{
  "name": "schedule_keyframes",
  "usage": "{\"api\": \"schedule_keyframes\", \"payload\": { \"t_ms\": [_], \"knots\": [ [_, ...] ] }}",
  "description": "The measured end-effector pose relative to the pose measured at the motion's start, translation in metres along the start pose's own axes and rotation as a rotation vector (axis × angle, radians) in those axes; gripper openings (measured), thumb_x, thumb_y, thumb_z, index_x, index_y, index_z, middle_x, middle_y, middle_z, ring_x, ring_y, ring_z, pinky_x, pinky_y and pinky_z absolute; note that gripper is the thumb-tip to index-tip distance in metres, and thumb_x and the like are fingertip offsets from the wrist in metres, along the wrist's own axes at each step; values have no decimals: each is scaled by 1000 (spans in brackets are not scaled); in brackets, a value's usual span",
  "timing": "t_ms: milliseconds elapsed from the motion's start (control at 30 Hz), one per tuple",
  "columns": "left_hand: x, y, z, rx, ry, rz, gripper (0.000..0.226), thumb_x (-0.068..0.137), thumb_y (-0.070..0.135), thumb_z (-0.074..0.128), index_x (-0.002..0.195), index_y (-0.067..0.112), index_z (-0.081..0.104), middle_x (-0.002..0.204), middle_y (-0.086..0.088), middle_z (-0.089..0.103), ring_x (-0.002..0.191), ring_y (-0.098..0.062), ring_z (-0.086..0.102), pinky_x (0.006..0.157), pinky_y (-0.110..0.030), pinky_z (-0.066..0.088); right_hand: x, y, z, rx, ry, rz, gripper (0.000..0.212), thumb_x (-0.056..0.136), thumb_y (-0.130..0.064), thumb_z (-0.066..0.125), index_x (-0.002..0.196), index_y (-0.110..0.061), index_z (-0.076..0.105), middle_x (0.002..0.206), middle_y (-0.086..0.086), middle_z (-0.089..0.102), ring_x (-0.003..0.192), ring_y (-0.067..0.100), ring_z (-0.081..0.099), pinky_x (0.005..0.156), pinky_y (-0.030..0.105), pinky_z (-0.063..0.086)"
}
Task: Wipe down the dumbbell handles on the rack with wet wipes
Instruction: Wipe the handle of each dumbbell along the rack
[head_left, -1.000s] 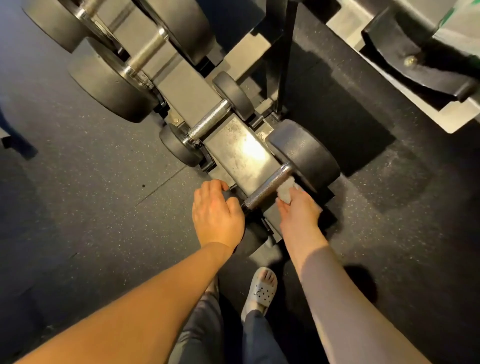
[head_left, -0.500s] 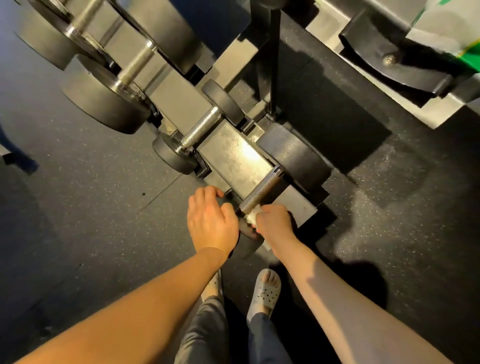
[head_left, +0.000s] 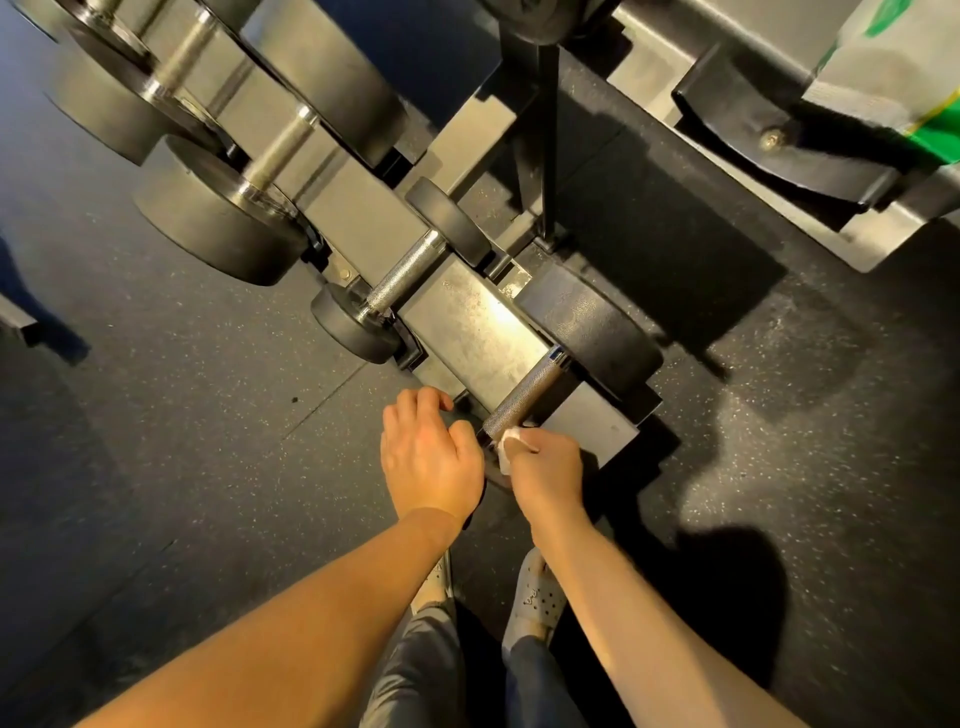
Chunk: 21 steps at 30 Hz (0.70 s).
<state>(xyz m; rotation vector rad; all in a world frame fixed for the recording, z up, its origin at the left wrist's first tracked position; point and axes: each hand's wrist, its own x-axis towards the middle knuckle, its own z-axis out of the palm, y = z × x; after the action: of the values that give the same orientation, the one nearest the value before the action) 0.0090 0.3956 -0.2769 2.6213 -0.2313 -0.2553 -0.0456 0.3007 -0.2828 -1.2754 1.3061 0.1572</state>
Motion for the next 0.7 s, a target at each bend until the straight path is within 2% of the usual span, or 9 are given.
{"api": "schedule_keyframes", "payload": {
  "t_ms": [67, 100, 200, 233, 367, 500, 567, 633, 700],
  "knots": [
    [0, -1, 0, -1, 1, -2, 27, 82, 28, 38, 100, 17, 55, 100, 1, 51, 94, -17, 41, 80, -43, 45, 6, -4, -10, 112, 83, -23, 11, 94, -8, 66, 87, -5, 74, 86, 8, 73, 85, 23, 71, 84, 46, 60],
    [0, -1, 1, -2, 2, -2, 26, 82, 28, 38, 100, 18, 55, 100, 1, 51, 94, -16, 40, 79, -43, 44, 12, -11, -16, 263, 158, -18, 7, 93, -8, 69, 89, -5, 74, 87, 8, 73, 84, 23, 71, 82, 46, 61],
    [0, -1, 1, -4, 0, -6, 24, 83, 25, 41, 100, 18, 55, 100, 5, 47, 93, -12, 36, 80, -41, 43, 25, -33, -27, 819, 263, 127, 8, 90, -4, 74, 97, -3, 71, 92, 12, 72, 79, 22, 73, 65, 27, 60],
    [0, -1, 1, 0, -1, -7, 23, 83, 25, 42, 100, 18, 55, 101, 5, 47, 93, -12, 37, 80, -41, 43, 26, -35, -23, 831, 252, 121, 8, 91, -5, 73, 97, -1, 71, 88, 10, 71, 76, 20, 72, 63, 24, 58],
    [0, -1, 1, -7, -4, -9, 26, 82, 27, 39, 100, 18, 55, 102, 1, 52, 93, -14, 39, 81, -42, 44, 11, -11, -4, 493, 186, -39, 13, 95, -17, 71, 86, -7, 71, 78, 3, 71, 71, 10, 66, 65, 22, 55],
    [-1, 0, 0, -15, 1, -10, 29, 81, 28, 36, 99, 17, 55, 101, 0, 52, 93, -14, 39, 80, -41, 43, 0, 16, -1, -4, -70, -156, 9, 91, -16, 73, 82, -15, 71, 79, -1, 70, 76, 11, 66, 65, 20, 50],
    [-1, 0, 0, -16, -3, -13, 29, 81, 29, 36, 99, 17, 55, 101, 0, 52, 93, -16, 40, 80, -41, 43, 4, 6, -3, 49, 15, -168, 7, 91, -16, 73, 85, -13, 72, 81, 1, 71, 78, 15, 66, 67, 23, 52],
    [-1, 0, 0, -11, -6, -13, 28, 81, 28, 37, 100, 18, 55, 102, 0, 52, 94, -18, 42, 81, -42, 43, 12, -18, -15, 407, 177, -92, 6, 93, -13, 71, 92, -7, 73, 85, 4, 72, 82, 18, 68, 68, 25, 54],
    [-1, 0, 0, -7, -7, -17, 27, 82, 27, 38, 100, 18, 55, 103, 0, 53, 95, -17, 42, 81, -42, 43, 21, -36, -25, 606, 195, -49, 16, 98, -6, 64, 112, 1, 69, 103, 2, 69, 82, 2, 71, 64, 13, 52]
  ]
}}
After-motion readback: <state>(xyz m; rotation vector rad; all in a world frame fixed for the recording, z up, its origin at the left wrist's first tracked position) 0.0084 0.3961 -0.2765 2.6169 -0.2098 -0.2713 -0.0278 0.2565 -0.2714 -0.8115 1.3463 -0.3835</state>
